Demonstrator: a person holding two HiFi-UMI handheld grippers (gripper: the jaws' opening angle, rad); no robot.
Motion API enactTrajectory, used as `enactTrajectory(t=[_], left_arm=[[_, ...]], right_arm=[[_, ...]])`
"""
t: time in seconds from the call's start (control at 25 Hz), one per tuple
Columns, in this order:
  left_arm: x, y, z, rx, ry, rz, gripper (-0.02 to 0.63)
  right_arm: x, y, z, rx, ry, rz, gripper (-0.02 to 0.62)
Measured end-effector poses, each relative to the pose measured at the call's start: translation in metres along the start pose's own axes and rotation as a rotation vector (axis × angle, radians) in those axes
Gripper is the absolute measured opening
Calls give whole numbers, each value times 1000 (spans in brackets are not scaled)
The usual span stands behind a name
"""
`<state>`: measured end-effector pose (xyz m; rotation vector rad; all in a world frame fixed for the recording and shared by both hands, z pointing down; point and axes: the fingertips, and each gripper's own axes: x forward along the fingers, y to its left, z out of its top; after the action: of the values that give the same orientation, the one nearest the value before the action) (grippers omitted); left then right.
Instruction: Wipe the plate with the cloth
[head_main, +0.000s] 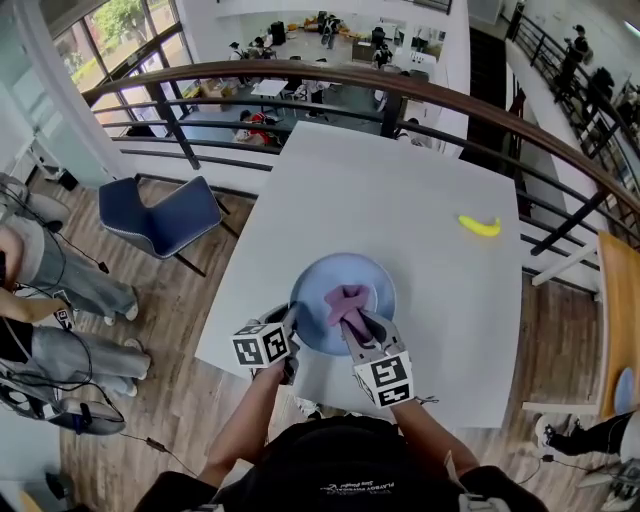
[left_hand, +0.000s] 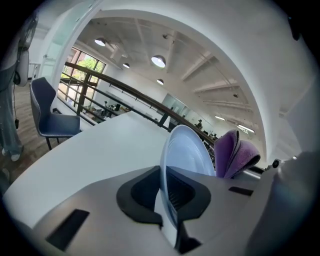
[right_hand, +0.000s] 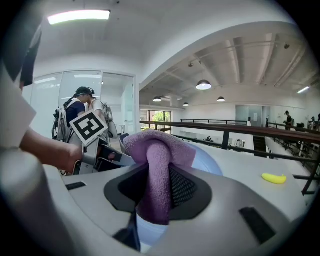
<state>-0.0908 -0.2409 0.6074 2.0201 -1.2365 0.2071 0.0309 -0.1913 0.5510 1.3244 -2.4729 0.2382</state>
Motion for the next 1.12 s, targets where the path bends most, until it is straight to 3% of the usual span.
enactTrajectory(t=[0.56, 1.12], left_arm=[[-41, -34, 66, 41, -179, -57, 26], [-53, -56, 75, 85, -219, -80, 26]], right_arm=[[-27, -5, 48, -78, -110, -56, 114], [-27, 7, 78, -120, -173, -22, 114]])
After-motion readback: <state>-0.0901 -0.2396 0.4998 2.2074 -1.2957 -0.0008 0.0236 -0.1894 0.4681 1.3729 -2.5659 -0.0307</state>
